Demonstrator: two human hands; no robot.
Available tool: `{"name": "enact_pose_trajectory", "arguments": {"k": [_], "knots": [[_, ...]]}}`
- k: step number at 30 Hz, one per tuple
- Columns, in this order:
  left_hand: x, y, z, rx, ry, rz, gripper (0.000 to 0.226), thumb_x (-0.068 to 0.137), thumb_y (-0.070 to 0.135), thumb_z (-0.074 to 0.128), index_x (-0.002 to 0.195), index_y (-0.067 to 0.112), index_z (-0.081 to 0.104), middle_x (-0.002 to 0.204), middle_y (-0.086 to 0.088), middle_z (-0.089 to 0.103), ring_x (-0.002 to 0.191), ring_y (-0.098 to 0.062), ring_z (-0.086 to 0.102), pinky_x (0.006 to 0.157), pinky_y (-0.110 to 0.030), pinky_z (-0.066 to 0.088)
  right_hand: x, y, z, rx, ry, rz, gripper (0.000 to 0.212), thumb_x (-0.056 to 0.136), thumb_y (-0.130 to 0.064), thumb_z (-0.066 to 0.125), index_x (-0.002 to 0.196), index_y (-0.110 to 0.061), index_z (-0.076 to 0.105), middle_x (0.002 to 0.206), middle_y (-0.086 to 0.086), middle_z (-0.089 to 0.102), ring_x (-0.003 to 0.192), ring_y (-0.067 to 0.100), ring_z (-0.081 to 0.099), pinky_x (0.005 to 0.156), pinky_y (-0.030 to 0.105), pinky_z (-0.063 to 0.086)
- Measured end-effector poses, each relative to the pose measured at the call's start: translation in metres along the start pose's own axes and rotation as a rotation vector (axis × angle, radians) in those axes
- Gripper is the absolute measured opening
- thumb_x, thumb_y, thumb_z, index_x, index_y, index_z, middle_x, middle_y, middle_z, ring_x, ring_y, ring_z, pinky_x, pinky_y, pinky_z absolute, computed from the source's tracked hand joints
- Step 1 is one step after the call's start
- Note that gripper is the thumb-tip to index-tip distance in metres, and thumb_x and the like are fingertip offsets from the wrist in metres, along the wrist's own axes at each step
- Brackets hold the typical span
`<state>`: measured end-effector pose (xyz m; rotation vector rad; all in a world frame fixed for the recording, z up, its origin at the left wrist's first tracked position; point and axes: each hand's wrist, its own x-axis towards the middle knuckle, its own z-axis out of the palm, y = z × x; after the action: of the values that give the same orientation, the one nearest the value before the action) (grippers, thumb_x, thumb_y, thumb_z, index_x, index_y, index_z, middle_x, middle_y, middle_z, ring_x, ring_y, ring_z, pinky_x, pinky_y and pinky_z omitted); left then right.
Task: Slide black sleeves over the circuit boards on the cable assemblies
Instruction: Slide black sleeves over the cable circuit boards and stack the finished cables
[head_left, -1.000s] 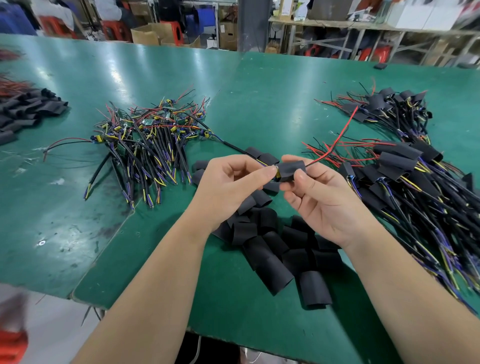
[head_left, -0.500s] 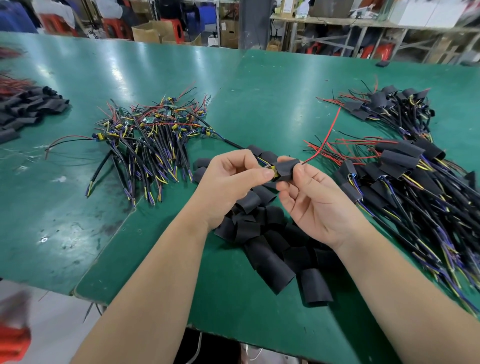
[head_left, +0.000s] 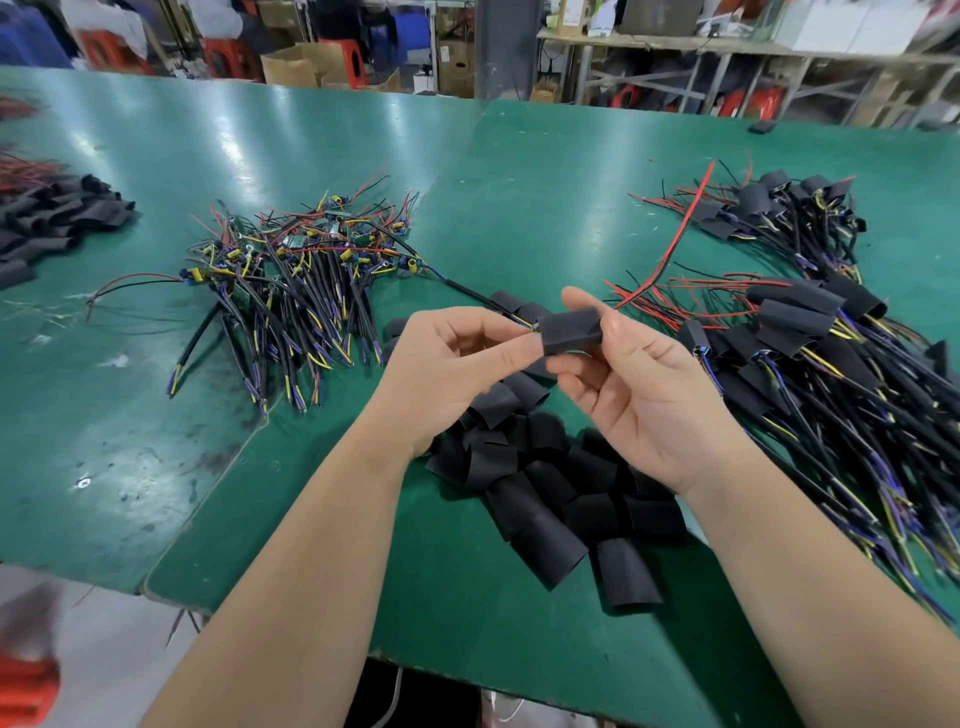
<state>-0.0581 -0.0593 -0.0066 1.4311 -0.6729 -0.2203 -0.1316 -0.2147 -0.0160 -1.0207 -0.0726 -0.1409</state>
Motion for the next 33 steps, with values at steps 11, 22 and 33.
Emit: {"name": "enact_pose_trajectory", "arguments": {"k": [11, 22, 33], "knots": [[0.003, -0.008, -0.005, 0.060, 0.130, 0.010, 0.022, 0.073, -0.001, 0.077, 0.077, 0.015, 0.062, 0.061, 0.009, 0.066, 0.057, -0.003, 0.057, 0.058, -0.013, 0.046, 0.002, 0.005, 0.001, -0.132, 0.058, -0.015, 0.031, 0.084, -0.024, 0.052, 0.107, -0.012, 0.069, 0.093, 0.004, 0.073, 0.069, 0.014, 0.066, 0.066, 0.022, 0.053], [0.001, -0.004, -0.001, 0.040, 0.067, 0.006, 0.005, 0.081, 0.002, 0.071, 0.084, 0.006, 0.071, 0.055, 0.006, 0.064, 0.042, -0.003, 0.050, 0.043, -0.014, 0.038, 0.005, -0.008, 0.010, 0.036, 0.283, -0.052, 0.039, 0.065, -0.003, 0.067, 0.103, -0.006, 0.059, 0.079, 0.010, 0.062, 0.069, 0.016, 0.071, 0.059, 0.020, 0.053], [0.011, -0.014, -0.023, 0.112, 0.515, -0.092, 0.025, 0.097, 0.025, 0.053, 0.080, 0.020, 0.071, 0.072, 0.003, 0.073, 0.060, -0.009, 0.064, 0.053, -0.021, 0.051, -0.009, -0.081, -0.004, 0.379, 0.489, -0.370, 0.019, 0.088, -0.007, 0.060, 0.071, -0.004, 0.066, 0.067, 0.006, 0.064, 0.072, 0.018, 0.071, 0.059, 0.017, 0.054]]}}
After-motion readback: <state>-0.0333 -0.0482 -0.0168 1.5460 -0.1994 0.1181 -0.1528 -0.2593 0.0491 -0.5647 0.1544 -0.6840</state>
